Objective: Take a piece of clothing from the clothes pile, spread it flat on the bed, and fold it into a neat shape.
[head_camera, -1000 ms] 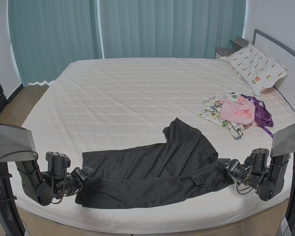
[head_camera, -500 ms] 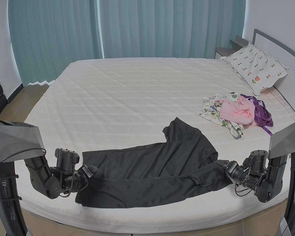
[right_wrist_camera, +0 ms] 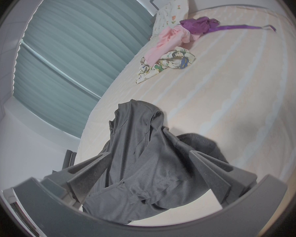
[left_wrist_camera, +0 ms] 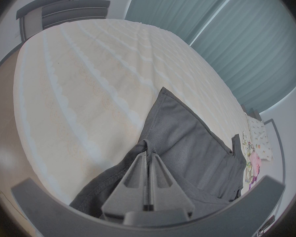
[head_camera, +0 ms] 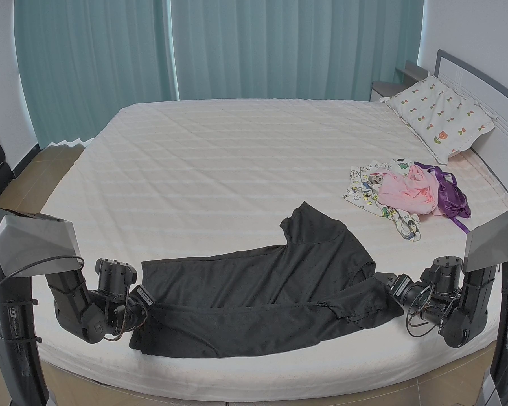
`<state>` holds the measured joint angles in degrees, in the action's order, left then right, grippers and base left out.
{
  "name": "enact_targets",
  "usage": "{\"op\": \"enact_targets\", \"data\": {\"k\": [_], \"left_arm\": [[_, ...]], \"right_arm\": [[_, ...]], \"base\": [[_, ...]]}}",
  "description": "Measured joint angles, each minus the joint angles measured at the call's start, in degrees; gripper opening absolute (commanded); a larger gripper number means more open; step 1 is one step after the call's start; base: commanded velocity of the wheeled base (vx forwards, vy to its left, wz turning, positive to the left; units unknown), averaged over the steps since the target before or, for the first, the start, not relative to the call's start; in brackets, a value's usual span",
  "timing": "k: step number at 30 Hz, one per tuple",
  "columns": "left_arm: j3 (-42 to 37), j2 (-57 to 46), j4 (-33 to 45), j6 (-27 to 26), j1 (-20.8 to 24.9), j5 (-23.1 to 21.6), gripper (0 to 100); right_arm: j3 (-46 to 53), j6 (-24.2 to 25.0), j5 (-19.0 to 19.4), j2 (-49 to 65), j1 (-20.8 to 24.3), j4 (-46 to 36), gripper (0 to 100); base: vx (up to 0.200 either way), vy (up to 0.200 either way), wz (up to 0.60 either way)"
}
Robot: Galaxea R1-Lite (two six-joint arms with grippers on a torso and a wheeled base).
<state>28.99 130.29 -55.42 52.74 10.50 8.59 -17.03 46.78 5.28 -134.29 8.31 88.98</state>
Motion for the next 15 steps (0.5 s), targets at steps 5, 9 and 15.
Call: {"op": "enact_targets", "data": {"k": [5,9,15], "left_arm": [[-0.5,-0.4,-0.3,1.0,-0.9,-0.4,0],[-0.7,-0.5,-0.4,1.1,-1.5,-0.9,0],[-0.9,-0.6,-0.4,2.4,-1.8,-2.1,0]], "right_arm": [[-0.3,-5.6,0.9,0.9,-0.6,0.0,100],[-1.9,-10.9,3.0,1.2,-1.1,-1.2,100],[-6.8,-19.3,7.1,0.3,-2.6,-9.6,100]], "base": [[0.000,0.000,0.00],[0.000,0.000,0.00],[0.000,0.000,0.00]]}}
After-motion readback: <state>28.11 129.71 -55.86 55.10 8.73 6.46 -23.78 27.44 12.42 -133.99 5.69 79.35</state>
